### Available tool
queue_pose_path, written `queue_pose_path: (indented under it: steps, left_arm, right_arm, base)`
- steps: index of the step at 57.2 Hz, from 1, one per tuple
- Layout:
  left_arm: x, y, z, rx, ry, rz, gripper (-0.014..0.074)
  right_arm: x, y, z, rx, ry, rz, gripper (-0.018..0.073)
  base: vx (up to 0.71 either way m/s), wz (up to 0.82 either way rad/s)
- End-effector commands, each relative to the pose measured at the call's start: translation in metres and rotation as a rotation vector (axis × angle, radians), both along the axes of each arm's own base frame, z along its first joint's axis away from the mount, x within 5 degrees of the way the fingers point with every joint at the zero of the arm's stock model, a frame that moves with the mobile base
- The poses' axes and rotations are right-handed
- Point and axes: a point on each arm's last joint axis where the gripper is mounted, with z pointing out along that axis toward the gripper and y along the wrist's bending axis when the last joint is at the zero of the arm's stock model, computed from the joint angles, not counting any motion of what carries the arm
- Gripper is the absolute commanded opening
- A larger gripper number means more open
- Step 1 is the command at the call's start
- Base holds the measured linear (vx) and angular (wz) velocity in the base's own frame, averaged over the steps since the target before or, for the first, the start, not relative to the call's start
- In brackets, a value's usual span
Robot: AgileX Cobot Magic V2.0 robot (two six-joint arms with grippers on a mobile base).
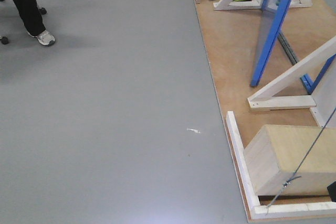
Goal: Move to blue door and open it
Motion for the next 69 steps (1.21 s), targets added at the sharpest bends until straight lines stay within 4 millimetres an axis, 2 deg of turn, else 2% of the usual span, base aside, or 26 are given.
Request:
queue_pose_path:
  steps: [1, 69]
  left_arm:
    - [0.0002, -0.0009, 0.0169, 0.005, -0.123, -0.01, 0.0073]
    - [0.0002, -0.0009, 0.0168, 0.005, -0.122, -0.01, 0.0073]
  right_arm:
    - [-0.0009, 0.0, 0.0086, -0.011, -0.103, -0.001, 0.0008]
    - [-0.0009, 0.0, 0.0086, -0.011, -0.103, -0.001, 0.0008]
  base:
    - [0.49, 0.01]
    - [0.45, 0.04]
